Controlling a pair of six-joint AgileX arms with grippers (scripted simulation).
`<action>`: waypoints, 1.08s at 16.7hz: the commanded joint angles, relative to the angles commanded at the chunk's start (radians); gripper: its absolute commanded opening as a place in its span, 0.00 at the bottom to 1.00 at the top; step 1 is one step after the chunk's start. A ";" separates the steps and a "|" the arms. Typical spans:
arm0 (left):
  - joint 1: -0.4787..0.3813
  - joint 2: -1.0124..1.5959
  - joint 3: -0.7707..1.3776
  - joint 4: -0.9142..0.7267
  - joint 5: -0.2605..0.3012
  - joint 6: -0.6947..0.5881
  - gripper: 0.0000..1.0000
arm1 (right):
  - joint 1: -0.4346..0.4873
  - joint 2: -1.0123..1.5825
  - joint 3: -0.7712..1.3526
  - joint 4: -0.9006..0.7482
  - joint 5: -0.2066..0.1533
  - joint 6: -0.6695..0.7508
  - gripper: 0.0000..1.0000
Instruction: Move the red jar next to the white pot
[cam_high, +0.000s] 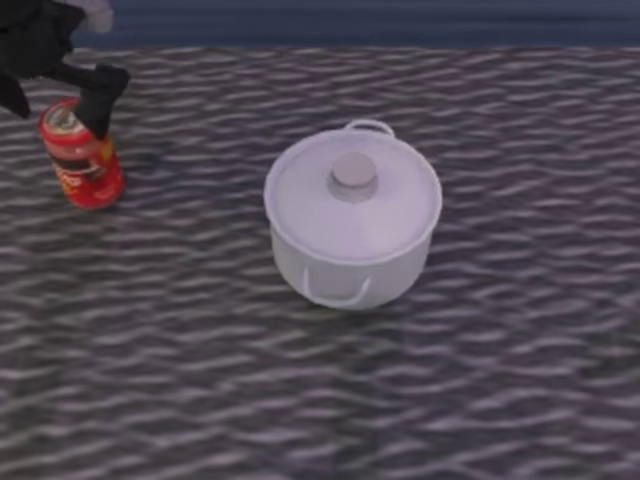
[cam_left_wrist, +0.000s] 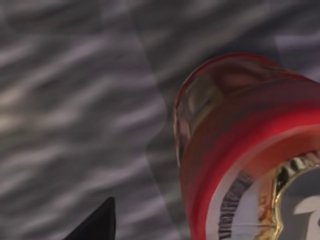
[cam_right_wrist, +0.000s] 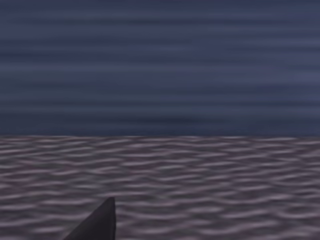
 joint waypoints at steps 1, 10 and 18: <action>0.000 0.000 -0.024 0.024 0.000 0.000 1.00 | 0.000 0.000 0.000 0.000 0.000 0.000 1.00; 0.001 0.007 -0.169 0.174 0.000 0.002 1.00 | 0.000 0.000 0.000 0.000 0.000 0.000 1.00; 0.001 0.007 -0.169 0.174 0.000 0.002 0.40 | 0.000 0.000 0.000 0.000 0.000 0.000 1.00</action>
